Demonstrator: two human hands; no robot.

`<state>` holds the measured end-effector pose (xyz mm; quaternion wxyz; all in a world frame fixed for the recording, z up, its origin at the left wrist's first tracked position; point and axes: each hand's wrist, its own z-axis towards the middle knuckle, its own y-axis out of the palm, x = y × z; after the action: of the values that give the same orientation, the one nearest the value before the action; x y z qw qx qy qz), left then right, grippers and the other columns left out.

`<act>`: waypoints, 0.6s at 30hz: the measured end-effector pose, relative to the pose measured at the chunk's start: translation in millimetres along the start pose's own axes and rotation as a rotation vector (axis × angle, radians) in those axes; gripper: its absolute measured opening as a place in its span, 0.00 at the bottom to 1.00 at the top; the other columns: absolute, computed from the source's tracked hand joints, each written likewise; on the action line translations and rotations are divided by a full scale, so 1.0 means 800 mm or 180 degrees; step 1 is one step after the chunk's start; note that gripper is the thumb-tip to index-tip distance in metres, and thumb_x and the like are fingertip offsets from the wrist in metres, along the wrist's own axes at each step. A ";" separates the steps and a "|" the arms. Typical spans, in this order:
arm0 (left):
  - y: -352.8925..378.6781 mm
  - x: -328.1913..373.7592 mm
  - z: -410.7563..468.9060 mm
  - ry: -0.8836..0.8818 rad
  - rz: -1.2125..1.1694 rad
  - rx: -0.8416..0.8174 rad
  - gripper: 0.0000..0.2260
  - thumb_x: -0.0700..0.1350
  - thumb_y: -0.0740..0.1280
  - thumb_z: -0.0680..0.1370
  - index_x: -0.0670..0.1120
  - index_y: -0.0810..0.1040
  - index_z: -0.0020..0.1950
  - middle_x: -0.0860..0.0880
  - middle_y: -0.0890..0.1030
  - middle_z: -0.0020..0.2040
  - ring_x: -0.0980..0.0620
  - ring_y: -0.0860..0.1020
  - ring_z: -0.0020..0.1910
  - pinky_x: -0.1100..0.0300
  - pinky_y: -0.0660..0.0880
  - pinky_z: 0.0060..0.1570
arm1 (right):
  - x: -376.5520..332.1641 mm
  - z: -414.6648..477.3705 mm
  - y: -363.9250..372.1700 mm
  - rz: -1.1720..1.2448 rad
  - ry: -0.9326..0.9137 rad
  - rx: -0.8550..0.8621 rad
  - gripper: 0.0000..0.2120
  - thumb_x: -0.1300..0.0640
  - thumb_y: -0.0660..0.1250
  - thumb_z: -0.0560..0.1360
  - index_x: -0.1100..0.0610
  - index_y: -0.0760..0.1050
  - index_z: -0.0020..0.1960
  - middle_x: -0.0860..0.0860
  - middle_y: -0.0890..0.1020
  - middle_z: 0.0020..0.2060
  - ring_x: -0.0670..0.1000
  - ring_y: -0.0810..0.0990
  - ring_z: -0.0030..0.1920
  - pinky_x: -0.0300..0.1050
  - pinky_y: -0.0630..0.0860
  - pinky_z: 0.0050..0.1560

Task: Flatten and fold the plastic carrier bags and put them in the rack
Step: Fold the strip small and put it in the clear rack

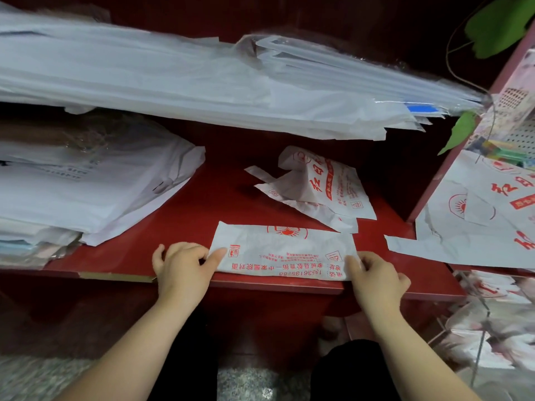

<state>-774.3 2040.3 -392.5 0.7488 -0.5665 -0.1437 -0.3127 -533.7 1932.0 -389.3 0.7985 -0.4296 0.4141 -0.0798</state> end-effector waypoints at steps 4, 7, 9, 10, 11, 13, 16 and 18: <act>0.004 0.004 0.002 0.0204 0.0488 -0.0001 0.19 0.56 0.61 0.76 0.45 0.74 0.31 0.55 0.74 0.45 0.51 0.67 0.57 0.58 0.47 0.59 | -0.003 0.004 0.002 -0.0537 0.0011 0.0078 0.12 0.54 0.58 0.76 0.55 0.79 0.51 0.54 0.82 0.39 0.55 0.76 0.47 0.45 0.52 0.51; 0.003 0.007 0.008 0.0421 0.0889 -0.0054 0.20 0.57 0.58 0.78 0.45 0.81 0.38 0.53 0.77 0.49 0.50 0.67 0.57 0.58 0.49 0.54 | -0.006 0.009 -0.003 -0.0762 -0.0075 0.0022 0.13 0.53 0.57 0.77 0.54 0.79 0.50 0.52 0.82 0.39 0.54 0.77 0.43 0.45 0.52 0.49; 0.004 0.011 0.015 0.0519 0.1066 -0.0116 0.21 0.57 0.55 0.79 0.46 0.81 0.41 0.54 0.77 0.50 0.51 0.67 0.57 0.58 0.50 0.52 | -0.010 0.014 -0.006 -0.0852 -0.0045 -0.0032 0.12 0.54 0.56 0.77 0.55 0.78 0.49 0.52 0.81 0.37 0.54 0.76 0.40 0.45 0.52 0.48; 0.005 0.013 0.018 0.0528 0.1134 -0.0159 0.22 0.57 0.54 0.79 0.46 0.81 0.41 0.54 0.78 0.50 0.51 0.68 0.57 0.58 0.50 0.52 | -0.011 0.017 -0.007 -0.0895 -0.0015 -0.0066 0.12 0.55 0.56 0.77 0.56 0.77 0.49 0.53 0.81 0.38 0.55 0.75 0.40 0.45 0.53 0.48; 0.004 0.015 0.021 0.0536 0.1132 -0.0149 0.23 0.57 0.53 0.79 0.46 0.82 0.41 0.53 0.78 0.49 0.51 0.68 0.56 0.58 0.50 0.51 | -0.012 0.019 -0.007 -0.0926 0.0022 -0.0105 0.12 0.55 0.55 0.78 0.56 0.77 0.49 0.53 0.81 0.38 0.55 0.75 0.39 0.45 0.54 0.49; 0.007 0.018 0.027 0.0567 0.0796 0.0000 0.27 0.61 0.53 0.77 0.44 0.80 0.34 0.52 0.78 0.40 0.49 0.71 0.51 0.58 0.50 0.47 | -0.012 0.025 -0.007 -0.0946 0.0098 -0.0210 0.12 0.56 0.55 0.78 0.57 0.77 0.49 0.53 0.78 0.36 0.54 0.71 0.38 0.45 0.56 0.52; 0.003 0.025 0.030 0.0280 -0.0215 0.0042 0.24 0.61 0.58 0.75 0.44 0.72 0.28 0.54 0.69 0.29 0.54 0.65 0.42 0.63 0.49 0.44 | -0.009 0.031 -0.008 -0.0875 0.0202 -0.0367 0.12 0.56 0.55 0.78 0.59 0.77 0.48 0.51 0.74 0.35 0.53 0.69 0.38 0.45 0.57 0.50; 0.005 0.024 0.026 0.0164 -0.0293 -0.0116 0.19 0.55 0.64 0.76 0.43 0.74 0.31 0.55 0.68 0.29 0.57 0.62 0.36 0.65 0.50 0.44 | -0.009 0.034 -0.008 -0.0826 0.0244 -0.0396 0.12 0.57 0.55 0.78 0.59 0.77 0.48 0.51 0.74 0.36 0.53 0.69 0.38 0.45 0.57 0.49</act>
<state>-754.2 2054.4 -377.5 0.7266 -0.5646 -0.1446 -0.3639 -517.1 1948.3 -372.2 0.7368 -0.5249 0.3895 -0.1728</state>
